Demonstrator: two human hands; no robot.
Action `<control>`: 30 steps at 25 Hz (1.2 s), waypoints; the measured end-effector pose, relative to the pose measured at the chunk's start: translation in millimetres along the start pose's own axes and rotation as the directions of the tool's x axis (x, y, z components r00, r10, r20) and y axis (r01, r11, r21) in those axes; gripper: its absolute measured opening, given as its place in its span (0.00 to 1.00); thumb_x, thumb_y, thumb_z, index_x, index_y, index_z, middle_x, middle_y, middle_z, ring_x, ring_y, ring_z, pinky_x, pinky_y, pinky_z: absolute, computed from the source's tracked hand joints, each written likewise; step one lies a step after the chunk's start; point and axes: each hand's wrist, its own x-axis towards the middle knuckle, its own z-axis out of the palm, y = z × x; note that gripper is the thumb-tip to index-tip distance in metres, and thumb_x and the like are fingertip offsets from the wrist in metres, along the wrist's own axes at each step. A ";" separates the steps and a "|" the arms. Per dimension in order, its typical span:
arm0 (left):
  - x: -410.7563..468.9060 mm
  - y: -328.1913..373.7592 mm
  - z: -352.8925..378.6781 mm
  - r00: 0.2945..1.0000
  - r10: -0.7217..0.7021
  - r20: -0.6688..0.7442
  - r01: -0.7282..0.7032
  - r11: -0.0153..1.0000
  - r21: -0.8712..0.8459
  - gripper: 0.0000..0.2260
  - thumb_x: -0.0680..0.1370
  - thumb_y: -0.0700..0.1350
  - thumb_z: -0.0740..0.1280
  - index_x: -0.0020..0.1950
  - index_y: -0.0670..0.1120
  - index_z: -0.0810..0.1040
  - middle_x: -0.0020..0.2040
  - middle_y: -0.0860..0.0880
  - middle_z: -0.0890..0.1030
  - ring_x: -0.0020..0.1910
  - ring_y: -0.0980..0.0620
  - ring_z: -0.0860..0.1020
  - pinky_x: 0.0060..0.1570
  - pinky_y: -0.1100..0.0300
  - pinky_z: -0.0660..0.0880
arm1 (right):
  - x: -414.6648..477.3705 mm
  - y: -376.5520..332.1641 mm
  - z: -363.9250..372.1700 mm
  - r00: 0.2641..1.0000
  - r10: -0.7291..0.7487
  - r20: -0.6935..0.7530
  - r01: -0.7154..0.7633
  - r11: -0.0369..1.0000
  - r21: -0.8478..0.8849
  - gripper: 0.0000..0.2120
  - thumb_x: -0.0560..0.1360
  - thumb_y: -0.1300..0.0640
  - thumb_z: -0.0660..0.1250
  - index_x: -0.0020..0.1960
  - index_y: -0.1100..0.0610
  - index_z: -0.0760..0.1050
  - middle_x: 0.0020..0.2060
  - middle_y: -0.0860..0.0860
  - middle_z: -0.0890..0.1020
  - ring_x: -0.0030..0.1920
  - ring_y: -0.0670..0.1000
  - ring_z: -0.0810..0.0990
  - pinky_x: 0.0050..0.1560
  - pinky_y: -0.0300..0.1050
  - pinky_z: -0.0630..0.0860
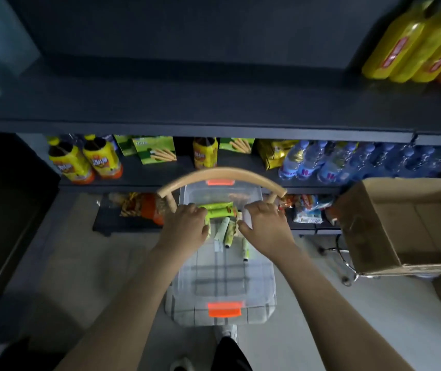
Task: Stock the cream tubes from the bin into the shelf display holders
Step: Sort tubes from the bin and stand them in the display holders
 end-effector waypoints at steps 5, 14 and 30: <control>36.5 -2.7 80.9 0.986 -0.108 0.124 0.118 0.989 -0.083 0.14 0.79 0.47 0.59 0.62 0.43 0.73 0.59 0.45 0.75 0.58 0.45 0.74 0.50 0.52 0.73 | 41.4 32.3 74.7 0.980 0.041 0.196 -0.053 0.997 0.059 0.22 0.78 0.47 0.55 0.69 0.57 0.67 0.66 0.53 0.70 0.66 0.55 0.67 0.62 0.50 0.66; 87.3 -20.7 215.8 0.924 -0.223 0.310 0.298 0.929 -0.218 0.16 0.79 0.47 0.59 0.65 0.42 0.69 0.61 0.44 0.74 0.60 0.44 0.72 0.53 0.52 0.73 | 90.4 50.8 198.1 0.883 0.248 0.398 -0.316 0.942 0.114 0.16 0.78 0.52 0.58 0.62 0.59 0.69 0.58 0.55 0.74 0.60 0.55 0.71 0.50 0.47 0.71; 163.5 -9.6 360.3 0.783 -0.543 0.303 0.599 0.528 -0.602 0.16 0.77 0.51 0.63 0.59 0.43 0.78 0.52 0.45 0.80 0.49 0.47 0.78 0.39 0.62 0.67 | 164.9 46.9 336.3 0.622 0.687 0.376 -0.748 0.379 0.544 0.11 0.73 0.49 0.68 0.42 0.57 0.80 0.30 0.49 0.78 0.31 0.51 0.74 0.29 0.41 0.64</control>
